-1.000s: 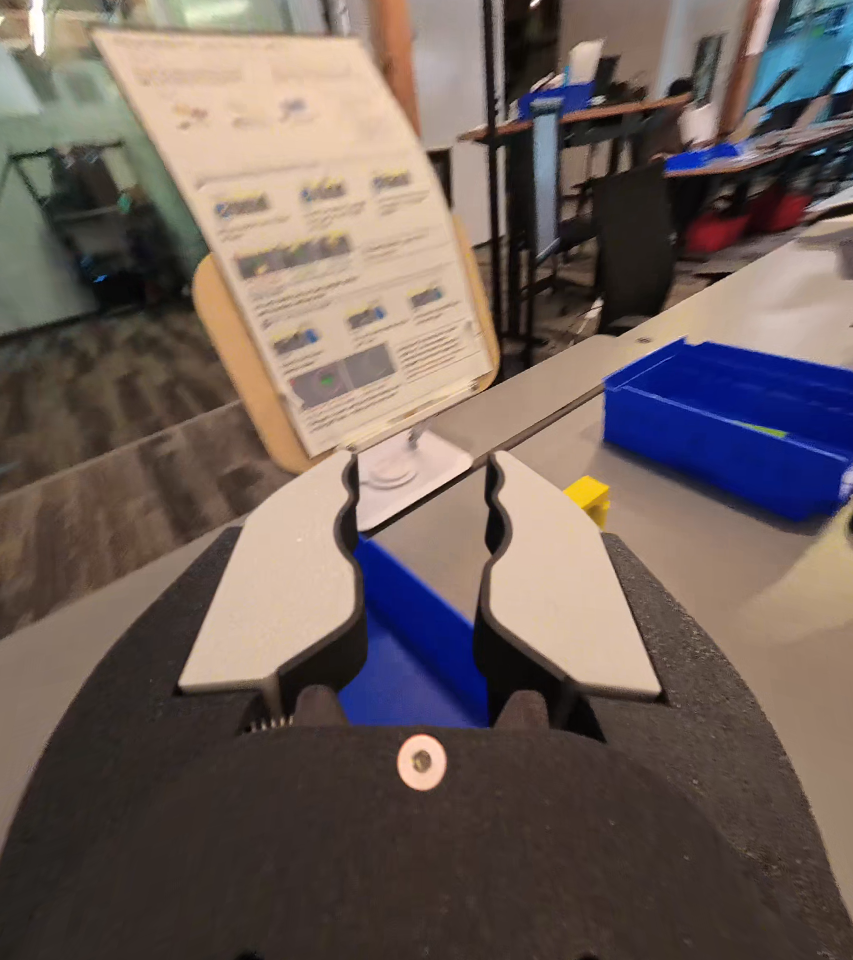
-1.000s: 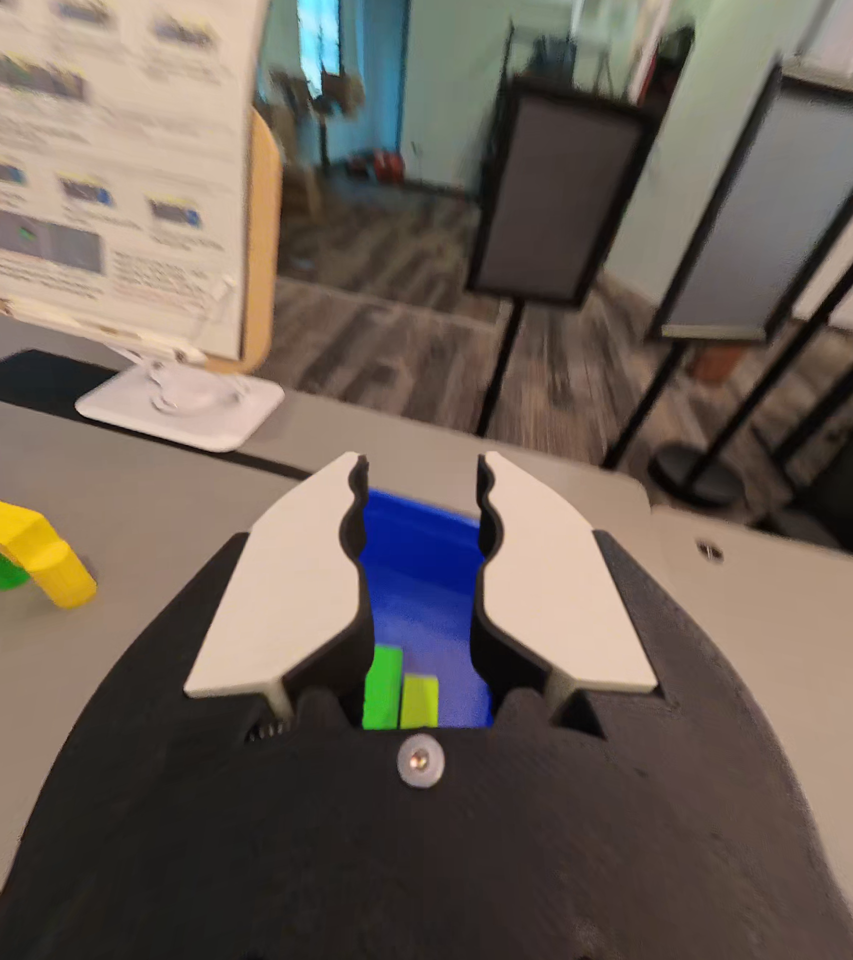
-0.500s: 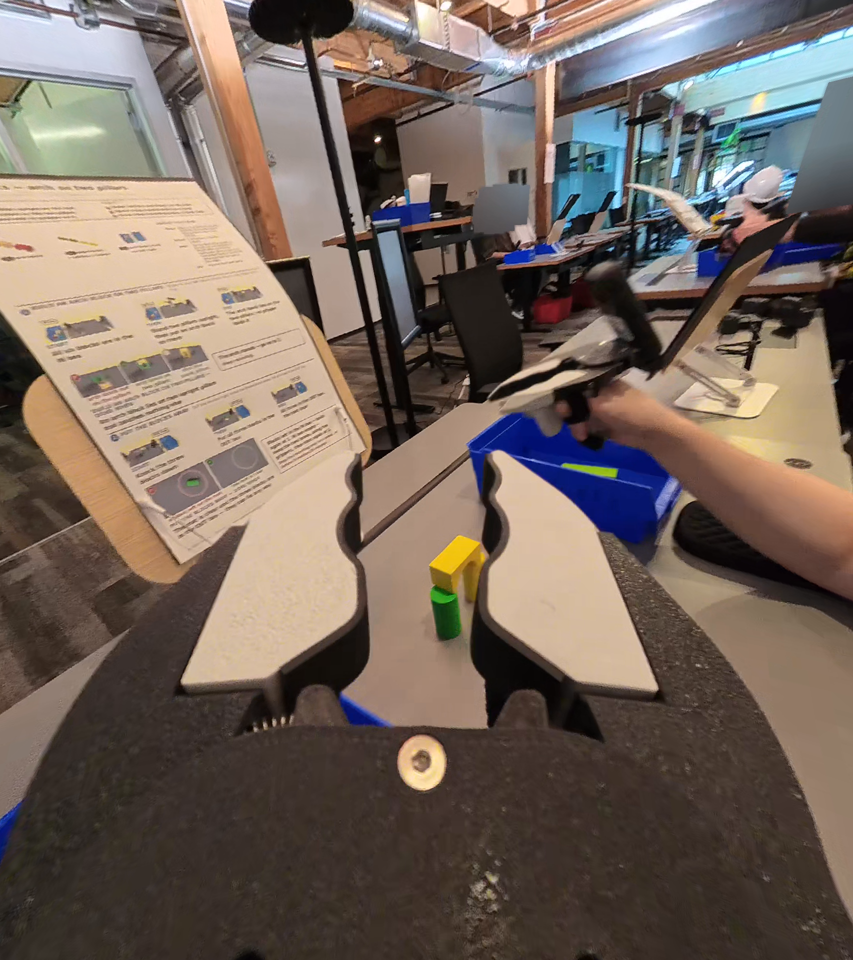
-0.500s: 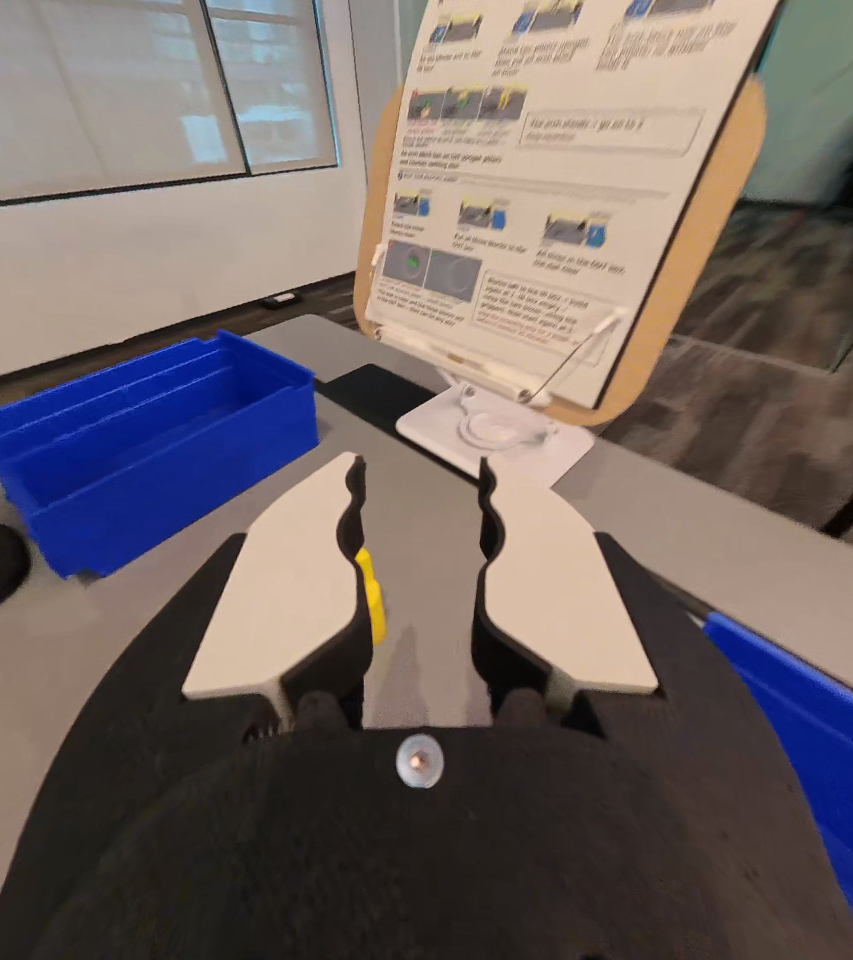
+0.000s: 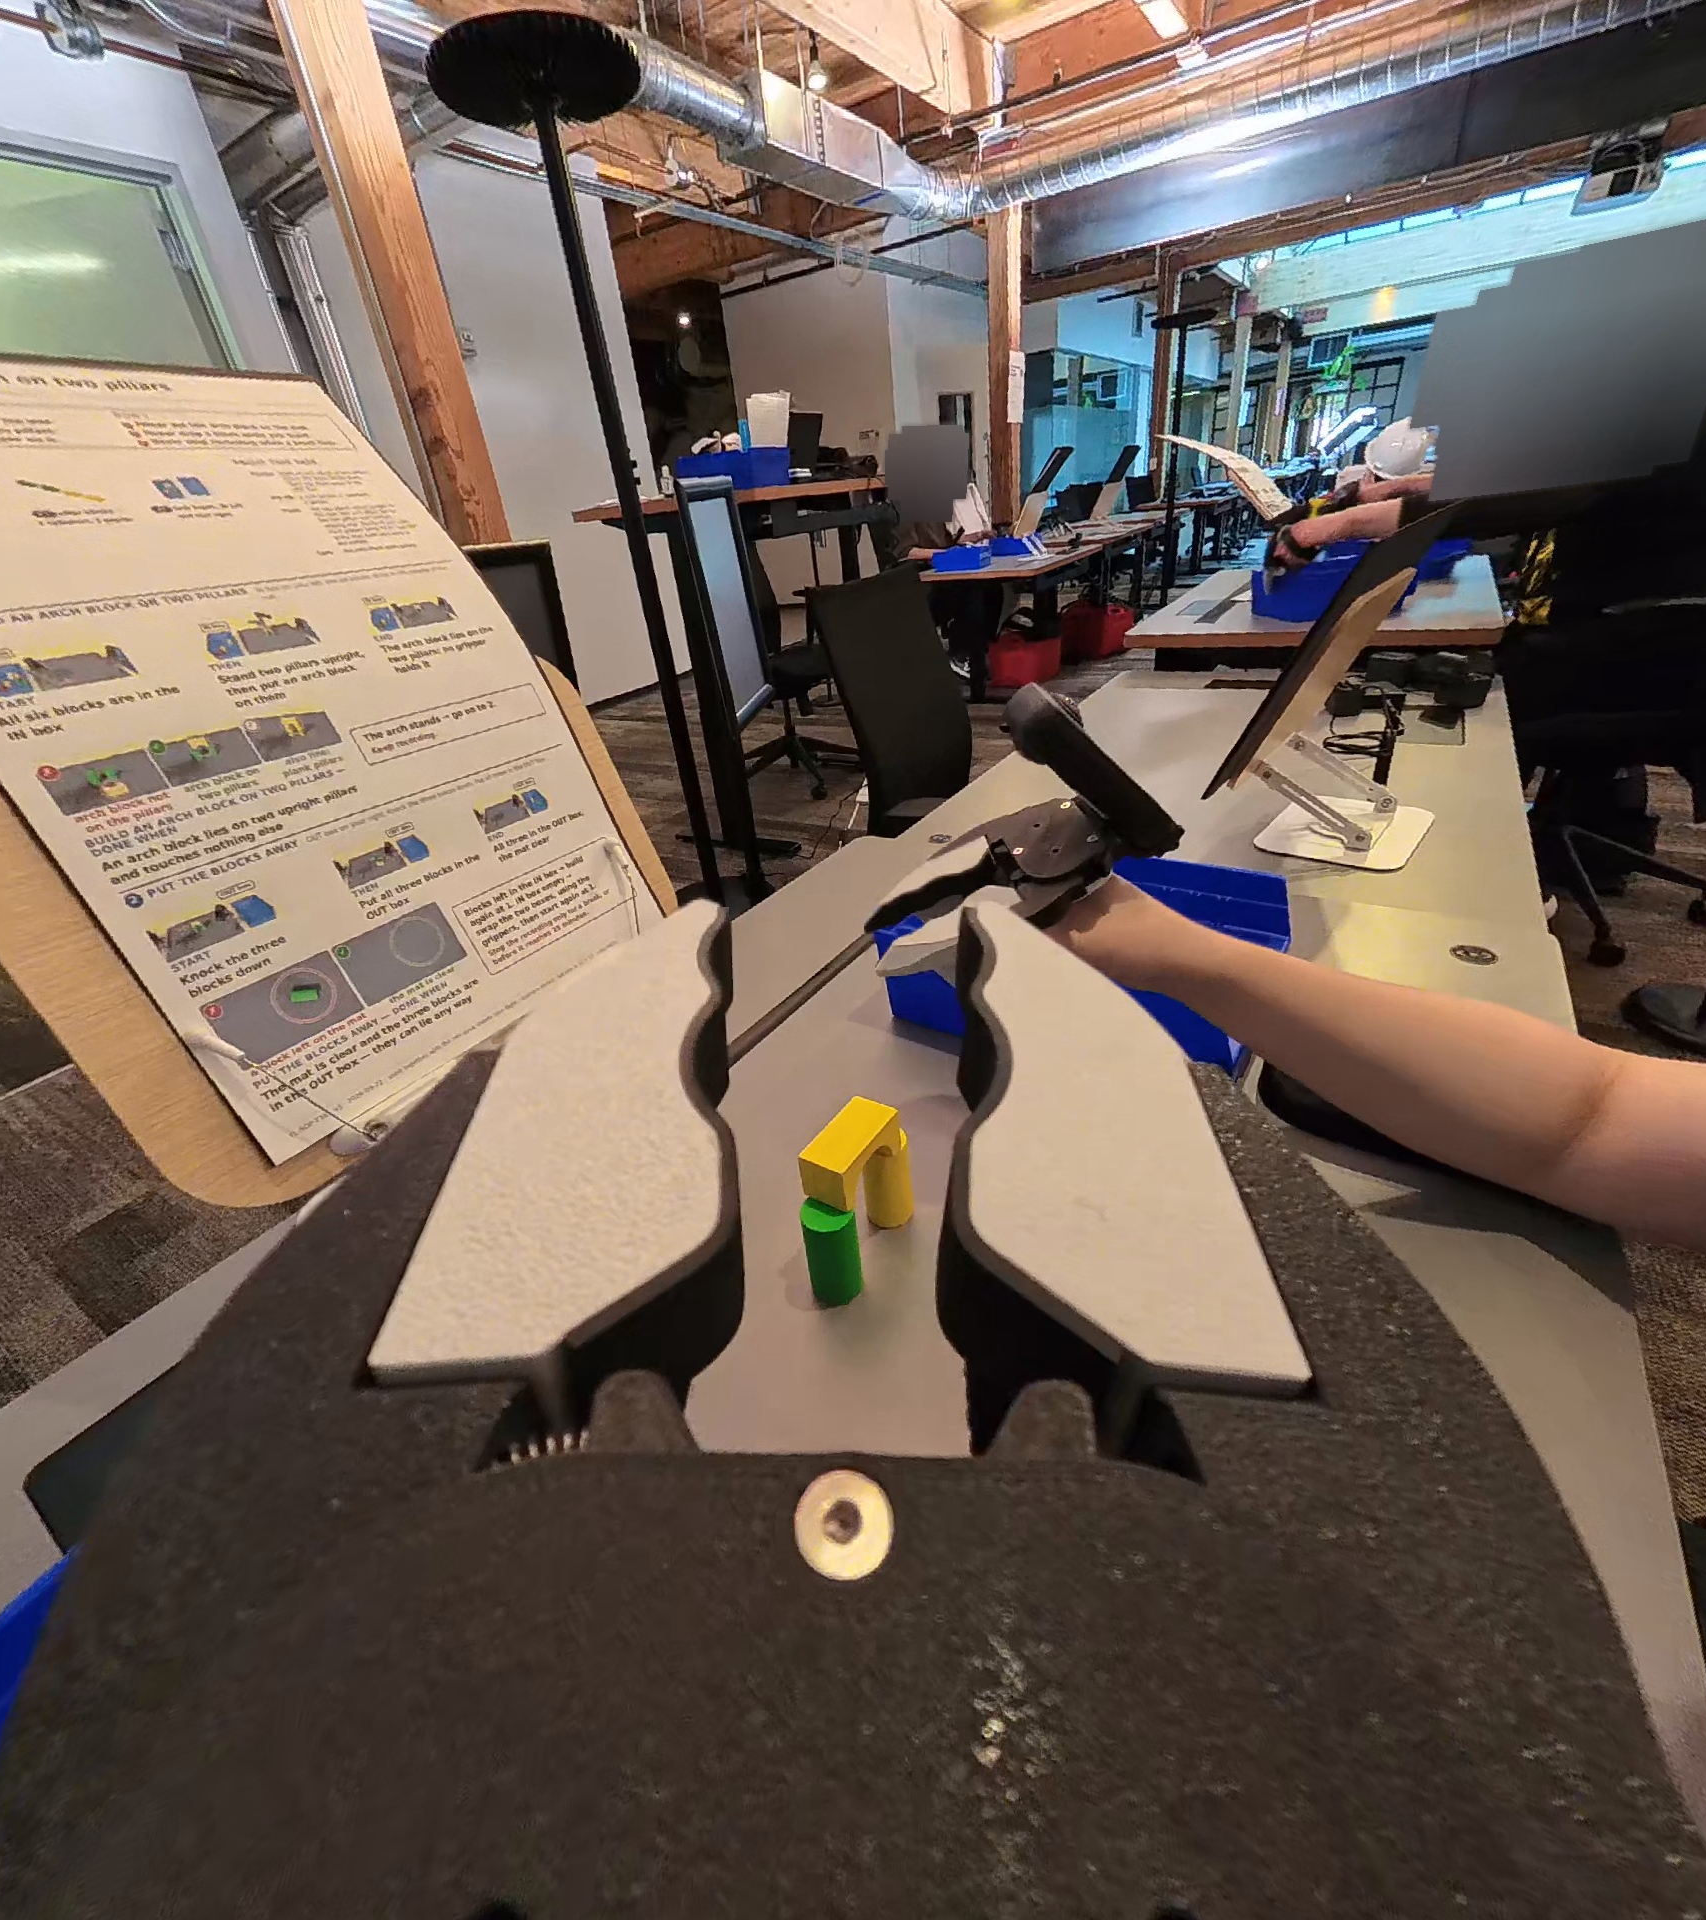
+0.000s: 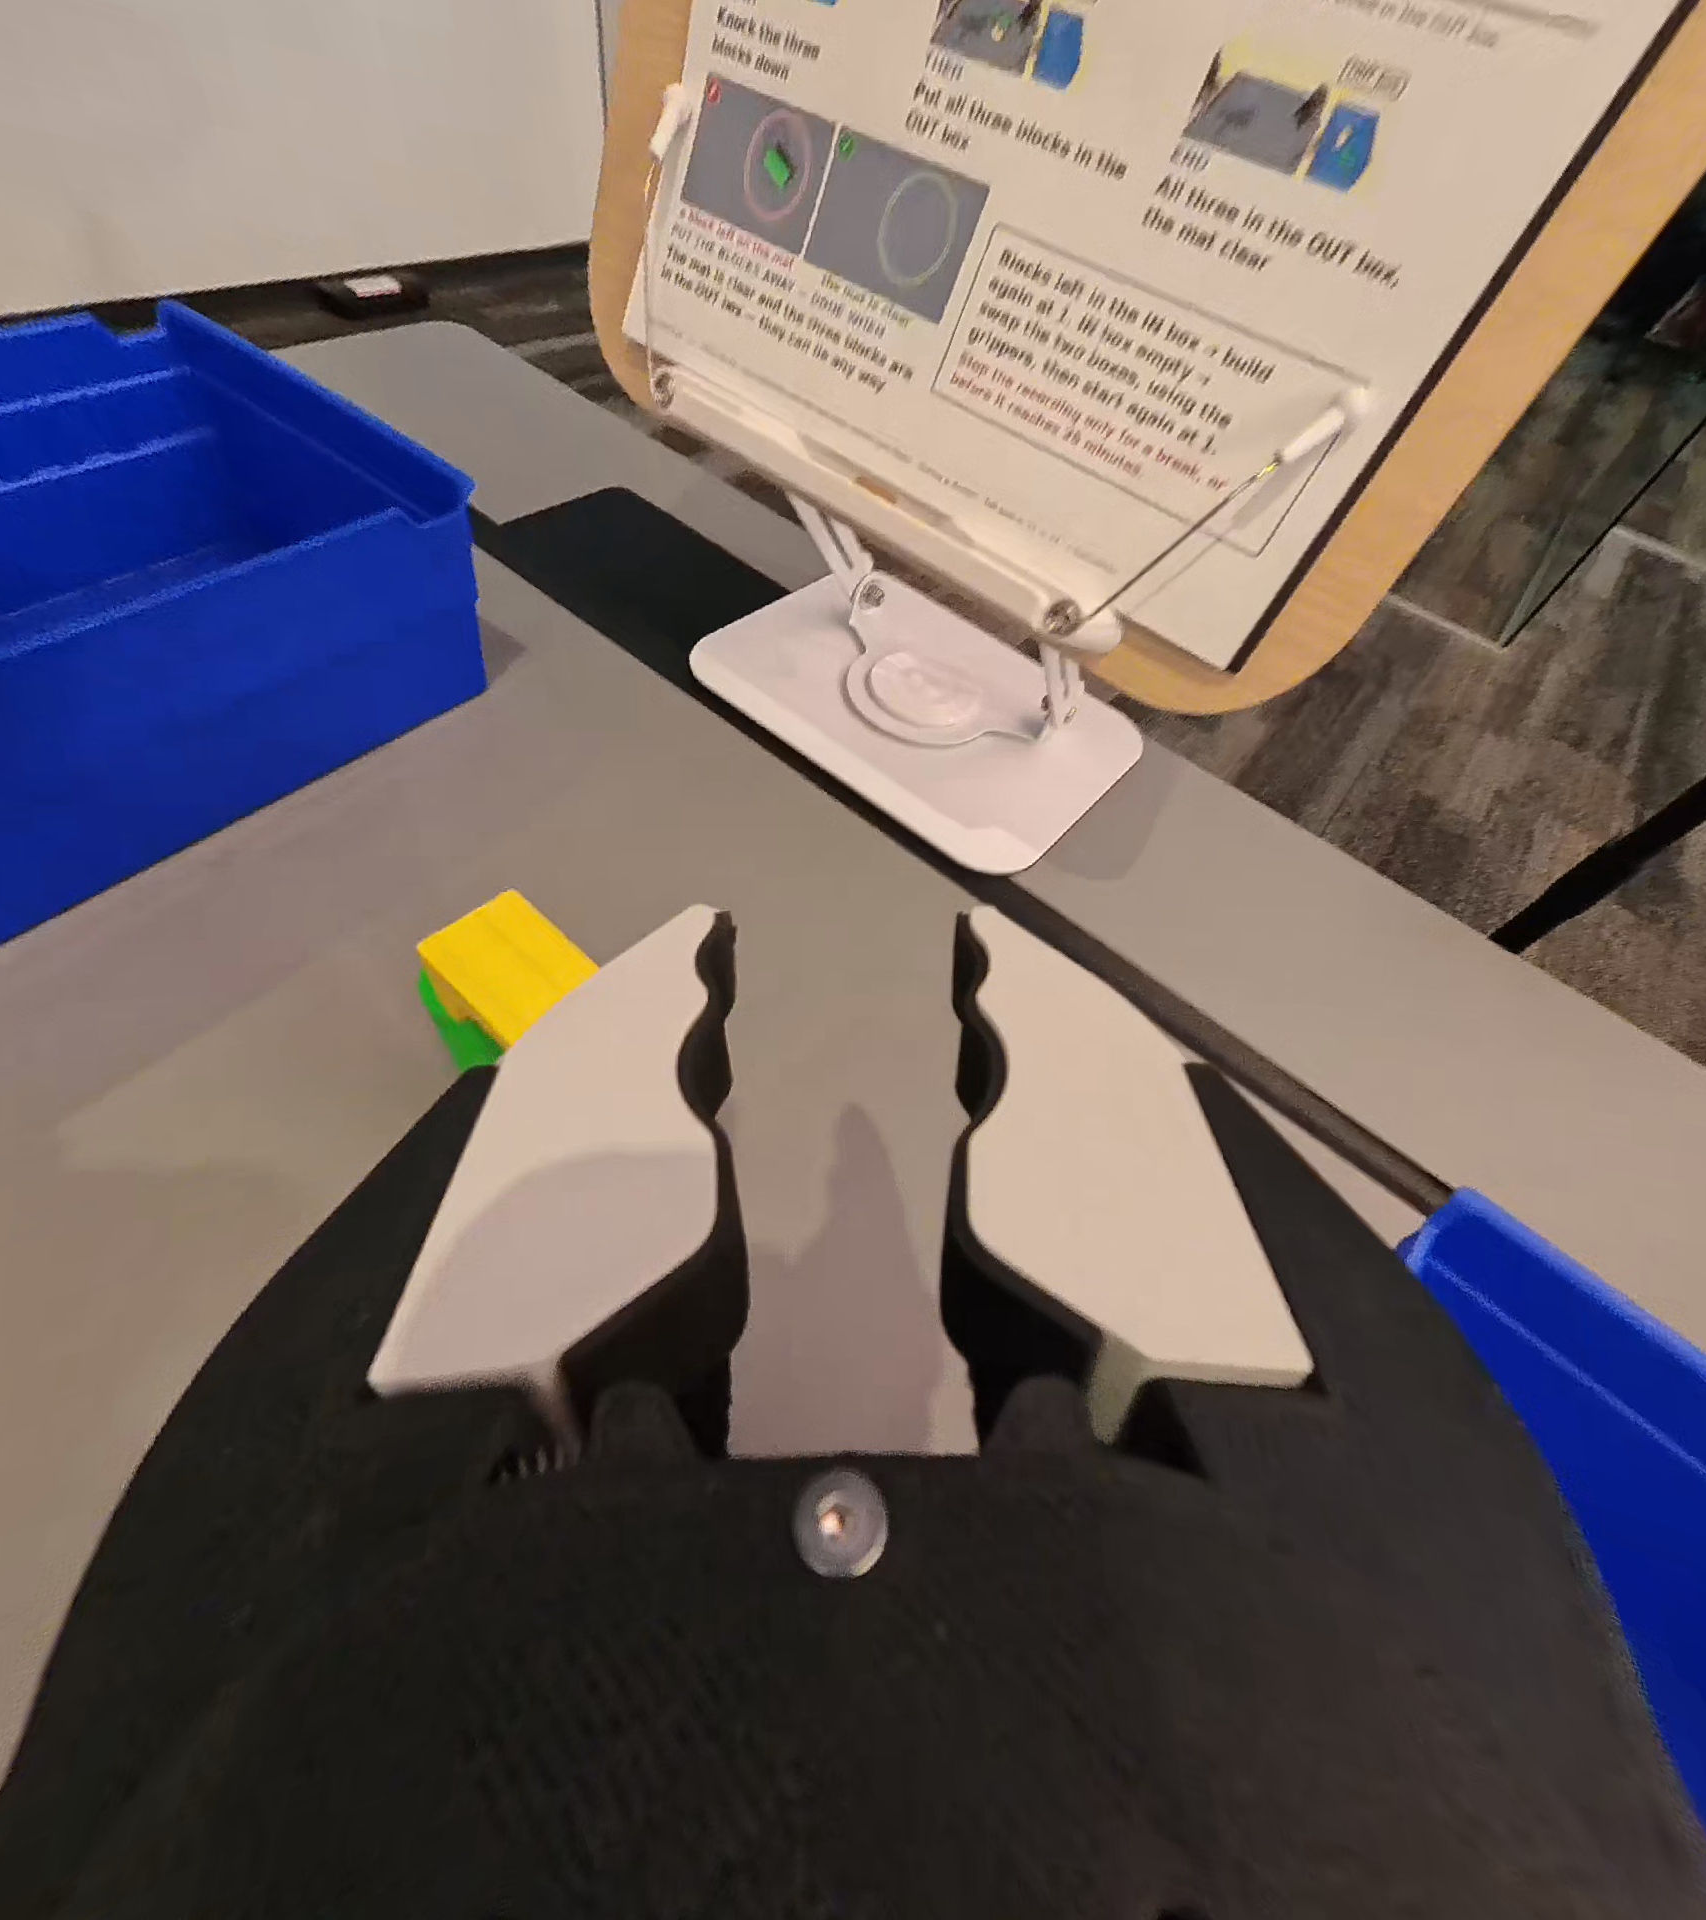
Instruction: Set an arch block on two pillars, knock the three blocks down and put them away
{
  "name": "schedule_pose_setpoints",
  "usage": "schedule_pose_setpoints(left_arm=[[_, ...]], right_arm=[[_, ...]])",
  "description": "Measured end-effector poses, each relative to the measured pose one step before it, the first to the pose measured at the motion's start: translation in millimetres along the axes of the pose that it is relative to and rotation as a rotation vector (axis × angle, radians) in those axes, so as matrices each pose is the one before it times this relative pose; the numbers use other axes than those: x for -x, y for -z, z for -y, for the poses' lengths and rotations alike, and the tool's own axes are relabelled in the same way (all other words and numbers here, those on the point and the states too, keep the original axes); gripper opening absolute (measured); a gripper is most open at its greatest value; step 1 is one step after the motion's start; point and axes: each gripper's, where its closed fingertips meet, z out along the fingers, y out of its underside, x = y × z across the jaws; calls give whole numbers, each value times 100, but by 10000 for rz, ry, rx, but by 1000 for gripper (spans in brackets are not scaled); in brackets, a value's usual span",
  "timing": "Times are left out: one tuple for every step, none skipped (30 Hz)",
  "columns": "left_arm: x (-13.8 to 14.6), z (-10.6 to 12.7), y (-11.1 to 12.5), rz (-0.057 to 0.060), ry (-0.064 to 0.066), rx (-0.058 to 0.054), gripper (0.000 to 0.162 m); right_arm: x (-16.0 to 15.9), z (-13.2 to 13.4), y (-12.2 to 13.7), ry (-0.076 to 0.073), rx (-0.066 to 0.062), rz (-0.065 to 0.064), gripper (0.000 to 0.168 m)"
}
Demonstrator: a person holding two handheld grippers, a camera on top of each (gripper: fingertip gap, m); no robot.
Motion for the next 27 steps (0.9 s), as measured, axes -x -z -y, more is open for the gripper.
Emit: schedule_pose_setpoints(left_arm=[[-84, 185, 98, -59, -3, -87, 41], [-70, 171, 95, -75, 45, -96, 41], [-3, 113, 78, -50, 75, -72, 41], [16, 32, 57, -43, 64, -36, 41], [13, -62, 47, -54, 64, 25, 40], [-30, -181, 68, -92, 65, 122, 39], [-8, -151, 16, -61, 68, 84, 38], [37, -31, 10, -16, 43, 19, 38], [71, 19, 2, 14, 19, -25, 38], [76, 16, -18, 24, 12, -16, 38], [64, -37, -31, 14, 1, 8, 38], [0, -53, -69, -12, -12, 21, 38], [-17, -89, -86, -17, -5, 40, 37], [13, -128, -112, 2, 3, 59, 37], [7, -157, -127, 4, -8, 75, 37], [-33, -169, -141, -14, -17, 85, 37], [-32, -164, -140, -19, -22, 75, 37], [-12, -113, -120, -1, -19, 54, 37], [-19, -99, -119, -8, -15, 43, 37], [-8, -96, -90, -10, -12, 49, 36], [21, -101, -75, -1, -10, 53, 36], [17, -85, -61, -2, -5, 40, 36], [6, -73, -42, -17, 3, 31, 36], [18, -51, -4, -10, 16, 29, 36], [23, -29, 7, -2, 25, 12, 35], [-20, 5, 40, -19, 27, -5, 35], [-59, 10, 39, -43, 19, -1, 35]], right_arm=[[-132, 530, 20, 36, -168, -107, 41], [-114, 631, 68, -23, -190, -60, 41], [-192, 668, 119, -64, -201, -82, 42], [-221, 688, 160, -90, -227, -73, 42], [-170, 715, 161, -82, -266, -12, 41], [-166, 649, 158, -89, -278, 13, 39], [-220, 466, 123, -137, -209, -19, 38], [-118, 265, 42, -148, -113, 56, 37], [79, 20, -78, -130, -15, 175, 37], [115, -301, -244, -75, 147, 166, 37], [66, -716, -444, 10, 377, 115, 36], [40, -1079, -655, 121, 620, 86, 36], [-26, -1247, -837, 200, 741, 1, 37], [-26, -1201, -965, 261, 701, -29, 35], [92, -1187, -1045, 272, 726, 22, 30], [207, -1141, -1100, 260, 729, 116, 20], [223, -1221, -1117, 134, 856, 165, 10], [158, -1216, -1067, -17, 959, 171, 2], [18, -1132, -968, -108, 968, 119, 2], [-54, -888, -757, -176, 878, 89, 2], [93, -522, -544, -112, 650, 158, 2], [21, -192, -363, -57, 419, 122, 1], [-267, -140, -319, -60, 329, -19, 1], [-312, -488, -396, -116, 521, 42, 1], [-206, -715, -495, -192, 640, 195, 1], [-343, -590, -516, -242, 487, 137, 1], [-399, -472, -468, -221, 351, 84, 1]])
